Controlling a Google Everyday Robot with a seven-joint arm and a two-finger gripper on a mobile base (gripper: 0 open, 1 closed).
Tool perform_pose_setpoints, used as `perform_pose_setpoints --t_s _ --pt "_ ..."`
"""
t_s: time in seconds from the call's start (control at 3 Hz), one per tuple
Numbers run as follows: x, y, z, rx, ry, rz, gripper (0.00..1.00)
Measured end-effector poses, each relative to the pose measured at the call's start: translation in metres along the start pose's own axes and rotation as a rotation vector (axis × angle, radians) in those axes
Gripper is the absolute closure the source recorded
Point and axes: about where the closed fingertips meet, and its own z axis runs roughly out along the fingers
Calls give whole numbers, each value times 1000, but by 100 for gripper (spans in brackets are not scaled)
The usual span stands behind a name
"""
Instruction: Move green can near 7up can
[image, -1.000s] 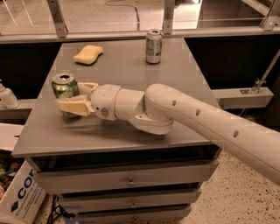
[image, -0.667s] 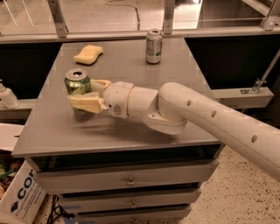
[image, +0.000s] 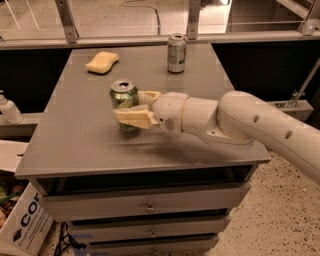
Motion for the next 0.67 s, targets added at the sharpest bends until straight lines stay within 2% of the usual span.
perform_pose_setpoints --t_s 0.33,0.67 --pt "24 -47 -71 137 76 37 100" --pt "24 -47 -71 137 76 36 100"
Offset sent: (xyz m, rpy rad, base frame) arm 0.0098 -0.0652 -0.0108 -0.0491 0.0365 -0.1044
